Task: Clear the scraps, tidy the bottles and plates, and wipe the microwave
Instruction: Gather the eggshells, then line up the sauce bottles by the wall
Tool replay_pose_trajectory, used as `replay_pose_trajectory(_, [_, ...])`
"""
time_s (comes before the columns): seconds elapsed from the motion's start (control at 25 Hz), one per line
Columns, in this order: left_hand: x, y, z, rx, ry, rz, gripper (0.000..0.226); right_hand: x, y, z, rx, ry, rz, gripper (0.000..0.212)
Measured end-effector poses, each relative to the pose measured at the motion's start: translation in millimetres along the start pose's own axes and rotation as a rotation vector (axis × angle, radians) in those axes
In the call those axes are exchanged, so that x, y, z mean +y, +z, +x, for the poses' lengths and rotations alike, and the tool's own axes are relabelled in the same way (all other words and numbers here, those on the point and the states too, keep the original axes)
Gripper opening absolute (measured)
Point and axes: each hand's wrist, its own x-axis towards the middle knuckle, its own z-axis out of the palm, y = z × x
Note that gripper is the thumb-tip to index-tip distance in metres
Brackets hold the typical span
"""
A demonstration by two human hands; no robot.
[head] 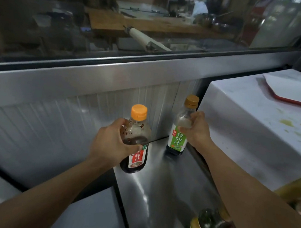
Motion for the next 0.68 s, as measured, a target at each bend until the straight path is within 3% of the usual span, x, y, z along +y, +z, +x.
replay_pose_trajectory(0.48, [-16.8,11.6,9.5,-0.047,0.025,-0.006,0.058,25.2,-1.6,12.9,-0.098,0.007,0.136,0.056])
replay_pose_trajectory(0.68, [-12.2,4.8,3.1,-0.070,0.044,-0.026,0.058,22.8,-1.8,6.9,-0.068,0.061,-0.016,0.072])
